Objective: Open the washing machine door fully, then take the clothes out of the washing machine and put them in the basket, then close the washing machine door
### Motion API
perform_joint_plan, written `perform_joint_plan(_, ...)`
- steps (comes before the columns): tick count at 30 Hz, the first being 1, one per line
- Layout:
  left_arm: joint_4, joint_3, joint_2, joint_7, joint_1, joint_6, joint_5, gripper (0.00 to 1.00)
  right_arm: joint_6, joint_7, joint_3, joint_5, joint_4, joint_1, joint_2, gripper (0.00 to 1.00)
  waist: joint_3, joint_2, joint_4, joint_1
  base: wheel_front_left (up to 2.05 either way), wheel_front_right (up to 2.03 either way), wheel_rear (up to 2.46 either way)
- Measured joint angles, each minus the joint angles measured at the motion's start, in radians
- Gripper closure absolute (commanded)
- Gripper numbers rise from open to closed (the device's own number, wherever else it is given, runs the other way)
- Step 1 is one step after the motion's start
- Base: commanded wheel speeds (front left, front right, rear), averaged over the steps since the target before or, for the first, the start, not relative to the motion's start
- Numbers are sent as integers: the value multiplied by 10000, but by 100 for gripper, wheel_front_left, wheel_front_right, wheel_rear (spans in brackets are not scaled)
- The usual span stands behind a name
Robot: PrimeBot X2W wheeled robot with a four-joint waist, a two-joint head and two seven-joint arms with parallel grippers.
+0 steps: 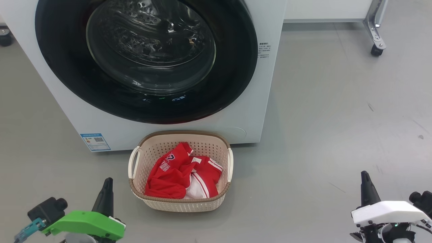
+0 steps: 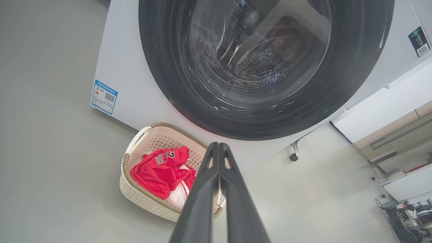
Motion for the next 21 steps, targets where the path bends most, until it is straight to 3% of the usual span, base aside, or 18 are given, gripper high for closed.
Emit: perform_joint_plan(21, 380, 777, -48, 435, -57, -506, -2610, 100, 349, 602, -424, 2855, 403, -534, -46, 100, -87, 0, -183, 0, 0, 0, 0)
